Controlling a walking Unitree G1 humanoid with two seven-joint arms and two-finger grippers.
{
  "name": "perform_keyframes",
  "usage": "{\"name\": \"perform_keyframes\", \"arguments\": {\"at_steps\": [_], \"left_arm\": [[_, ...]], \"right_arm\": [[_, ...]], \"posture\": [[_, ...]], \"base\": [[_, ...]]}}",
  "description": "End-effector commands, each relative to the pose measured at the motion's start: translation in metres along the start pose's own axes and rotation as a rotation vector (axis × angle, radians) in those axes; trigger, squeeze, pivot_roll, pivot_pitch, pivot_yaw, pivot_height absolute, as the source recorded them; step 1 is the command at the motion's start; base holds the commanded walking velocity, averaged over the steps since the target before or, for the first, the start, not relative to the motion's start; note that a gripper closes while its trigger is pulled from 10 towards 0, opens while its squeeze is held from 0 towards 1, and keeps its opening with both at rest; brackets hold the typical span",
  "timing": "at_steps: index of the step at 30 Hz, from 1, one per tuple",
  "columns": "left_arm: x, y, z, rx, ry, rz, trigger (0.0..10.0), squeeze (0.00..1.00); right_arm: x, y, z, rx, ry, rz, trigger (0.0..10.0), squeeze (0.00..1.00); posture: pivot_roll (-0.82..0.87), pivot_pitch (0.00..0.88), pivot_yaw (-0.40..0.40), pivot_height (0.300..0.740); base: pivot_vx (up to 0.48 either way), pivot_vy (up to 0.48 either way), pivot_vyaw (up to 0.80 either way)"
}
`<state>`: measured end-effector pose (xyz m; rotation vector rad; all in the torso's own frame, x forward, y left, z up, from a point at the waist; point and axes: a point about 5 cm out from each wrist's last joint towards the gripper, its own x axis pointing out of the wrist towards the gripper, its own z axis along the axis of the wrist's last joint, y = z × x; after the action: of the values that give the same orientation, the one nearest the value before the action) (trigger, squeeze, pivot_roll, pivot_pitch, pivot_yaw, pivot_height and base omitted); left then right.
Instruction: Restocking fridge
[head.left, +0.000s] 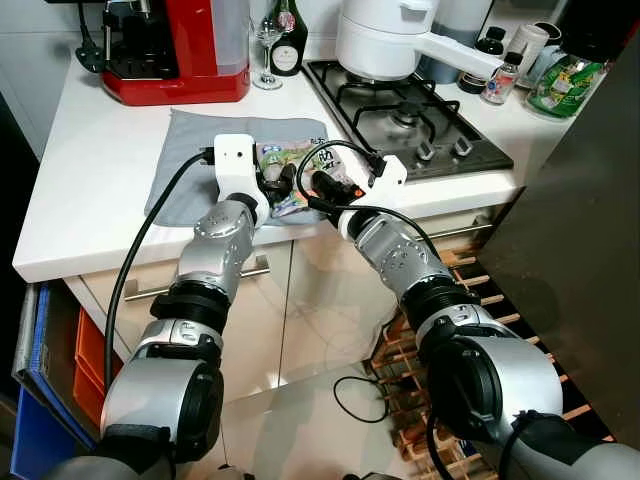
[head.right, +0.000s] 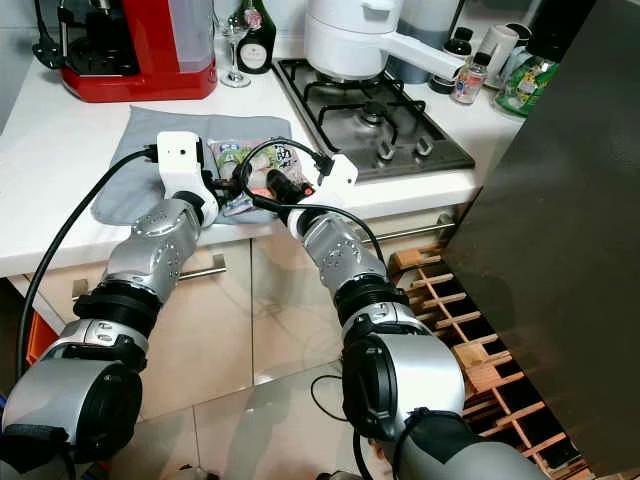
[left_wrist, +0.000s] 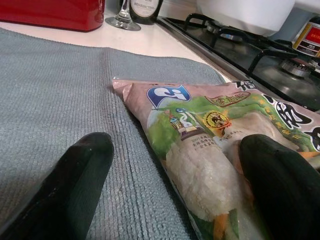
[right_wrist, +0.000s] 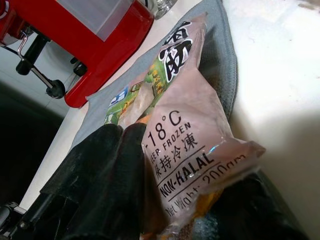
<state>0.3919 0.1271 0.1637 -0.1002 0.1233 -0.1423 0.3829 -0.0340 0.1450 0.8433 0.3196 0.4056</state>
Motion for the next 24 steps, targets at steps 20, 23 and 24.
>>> {"name": "perform_keyframes", "arguments": {"at_steps": [20,23,24], "left_arm": [[-0.022,-0.014,0.079,0.138,-0.45,-0.006,10.0,0.0],[-0.025,-0.015,0.079,0.161,-0.456,-0.004,10.0,0.0],[-0.025,-0.015,0.079,0.161,-0.456,-0.004,10.0,0.0]], "right_arm": [[0.008,0.083,0.041,-0.549,-0.309,0.322,0.0,0.0],[0.005,0.095,0.054,-0.656,-0.408,0.334,0.0,0.0],[0.005,0.095,0.054,-0.656,-0.408,0.334,0.0,0.0]], "posture": [[0.01,0.0,-0.12,0.74],[0.02,0.0,-0.122,0.74],[0.02,0.0,-0.122,0.74]], "base": [[0.0,0.0,0.0],[0.0,0.0,0.0],[0.0,0.0,0.0]]}}
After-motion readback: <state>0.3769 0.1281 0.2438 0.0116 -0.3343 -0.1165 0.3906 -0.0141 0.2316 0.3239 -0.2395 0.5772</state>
